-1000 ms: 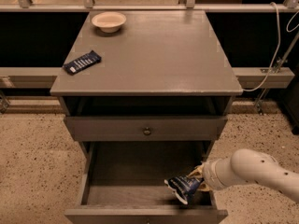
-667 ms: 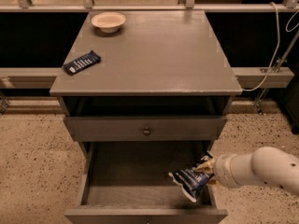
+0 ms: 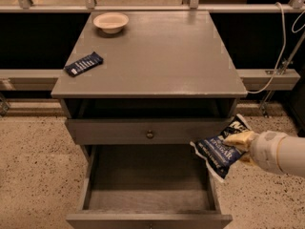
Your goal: Pick blue chip bag from middle drawer and place on counter
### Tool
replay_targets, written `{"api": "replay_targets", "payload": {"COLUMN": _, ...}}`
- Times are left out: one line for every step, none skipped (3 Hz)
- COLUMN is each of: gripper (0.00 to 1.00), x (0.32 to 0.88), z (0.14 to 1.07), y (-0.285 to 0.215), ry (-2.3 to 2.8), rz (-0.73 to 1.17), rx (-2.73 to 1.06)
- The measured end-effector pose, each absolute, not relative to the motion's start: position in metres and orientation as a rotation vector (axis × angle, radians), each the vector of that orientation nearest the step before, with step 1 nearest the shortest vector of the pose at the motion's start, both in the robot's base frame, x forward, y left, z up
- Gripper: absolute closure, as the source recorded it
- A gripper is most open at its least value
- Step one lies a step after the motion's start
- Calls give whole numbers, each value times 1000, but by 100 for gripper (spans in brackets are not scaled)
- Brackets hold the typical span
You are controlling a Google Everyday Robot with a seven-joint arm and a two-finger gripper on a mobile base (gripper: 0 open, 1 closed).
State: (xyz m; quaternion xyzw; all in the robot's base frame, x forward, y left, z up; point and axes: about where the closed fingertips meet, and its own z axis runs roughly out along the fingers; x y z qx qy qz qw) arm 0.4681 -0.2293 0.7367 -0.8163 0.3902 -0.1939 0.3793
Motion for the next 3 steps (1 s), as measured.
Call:
{"api": "replay_targets", "payload": {"gripper": 100, "x": 490, "z": 801, "y": -248, "ry": 942, "rz": -600, "rx": -2079}}
{"api": "replay_targets", "payload": {"gripper": 100, "x": 503, "z": 841, "y": -258, "ry": 909, "rz": -651, "rx": -2072}}
{"api": "replay_targets", "payload": {"gripper": 100, "x": 508, "z": 880, "y": -267, "ry": 866, "rz": -693, "rx": -2051}}
